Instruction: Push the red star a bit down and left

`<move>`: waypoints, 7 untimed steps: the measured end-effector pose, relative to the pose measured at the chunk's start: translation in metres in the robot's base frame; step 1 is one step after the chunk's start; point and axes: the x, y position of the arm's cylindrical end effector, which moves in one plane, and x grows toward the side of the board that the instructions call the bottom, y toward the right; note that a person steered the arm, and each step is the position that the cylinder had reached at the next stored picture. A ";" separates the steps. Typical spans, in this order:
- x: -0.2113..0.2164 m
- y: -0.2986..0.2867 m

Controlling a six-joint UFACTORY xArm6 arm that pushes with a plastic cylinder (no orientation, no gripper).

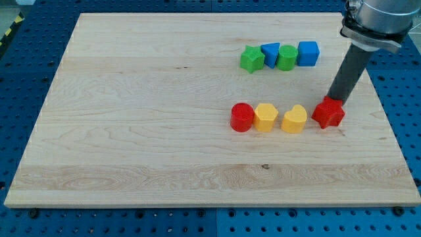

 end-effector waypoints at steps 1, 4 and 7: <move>0.015 0.000; 0.015 -0.018; 0.049 0.084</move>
